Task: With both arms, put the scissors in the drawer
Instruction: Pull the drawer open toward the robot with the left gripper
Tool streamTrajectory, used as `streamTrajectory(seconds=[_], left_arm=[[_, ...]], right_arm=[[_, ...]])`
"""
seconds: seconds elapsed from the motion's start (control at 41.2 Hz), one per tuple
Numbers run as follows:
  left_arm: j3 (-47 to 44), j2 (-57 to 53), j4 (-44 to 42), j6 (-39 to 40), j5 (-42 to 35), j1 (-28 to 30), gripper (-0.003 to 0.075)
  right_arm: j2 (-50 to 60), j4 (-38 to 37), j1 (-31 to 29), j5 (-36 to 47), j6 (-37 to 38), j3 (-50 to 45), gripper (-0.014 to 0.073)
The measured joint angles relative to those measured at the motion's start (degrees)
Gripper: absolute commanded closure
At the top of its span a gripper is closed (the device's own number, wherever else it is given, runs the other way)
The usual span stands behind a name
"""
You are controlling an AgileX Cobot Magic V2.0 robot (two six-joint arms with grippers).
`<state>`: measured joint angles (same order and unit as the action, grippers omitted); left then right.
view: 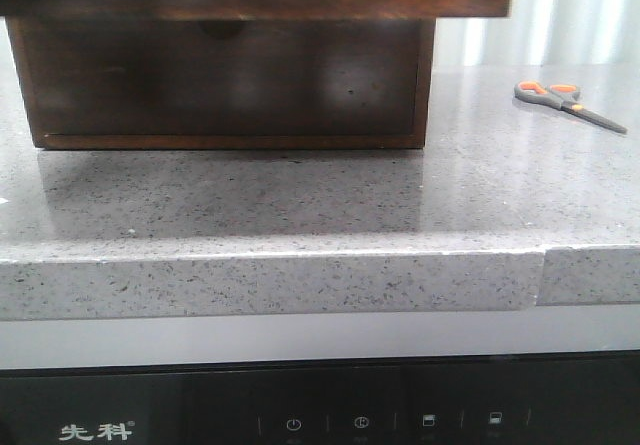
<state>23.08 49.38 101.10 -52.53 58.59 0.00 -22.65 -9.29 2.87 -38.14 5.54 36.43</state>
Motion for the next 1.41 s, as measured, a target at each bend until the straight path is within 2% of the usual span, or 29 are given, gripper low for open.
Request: streamTrajectory(seconds=[0.097, 0.267, 0.631, 0.85, 0.971, 1.19, 1.263, 1.408], left_arm=[[0.0, 0.0, -0.5, 0.0, 0.6, -0.1, 0.0136], [0.0, 0.0, -1.2, 0.0, 0.9, -0.1, 0.0136], [-2.7, -1.1, -9.7, 0.7, 2.4, -0.1, 0.0136], [-2.9, -6.9, -16.5, 5.9, 2.4, -0.1, 0.0136], [0.5, -12.9, -27.9, 13.5, 2.6, -0.1, 0.0136], [14.4, -19.8, -64.9, 34.6, 7.8, -0.1, 0.0136], [19.4, -20.1, -75.0, 40.1, 9.8, -0.1, 0.0136], [25.5, -20.3, -91.2, 44.7, 11.0, -0.2, 0.0136]], right_arm=[[0.0, 0.0, 0.0, 0.0, 0.0, 0.0, -0.0008], [0.0, 0.0, 0.0, 0.0, 0.0, 0.0, -0.0008], [0.0, 0.0, 0.0, 0.0, 0.0, 0.0, -0.0008], [0.0, 0.0, 0.0, 0.0, 0.0, 0.0, -0.0008], [0.0, 0.0, 0.0, 0.0, 0.0, 0.0, -0.0008], [0.0, 0.0, 0.0, 0.0, 0.0, 0.0, -0.0008], [0.0, 0.0, 0.0, 0.0, 0.0, 0.0, -0.0008], [-2.1, 0.9, 0.0, -2.3, 0.0, 0.5, -0.0008]])
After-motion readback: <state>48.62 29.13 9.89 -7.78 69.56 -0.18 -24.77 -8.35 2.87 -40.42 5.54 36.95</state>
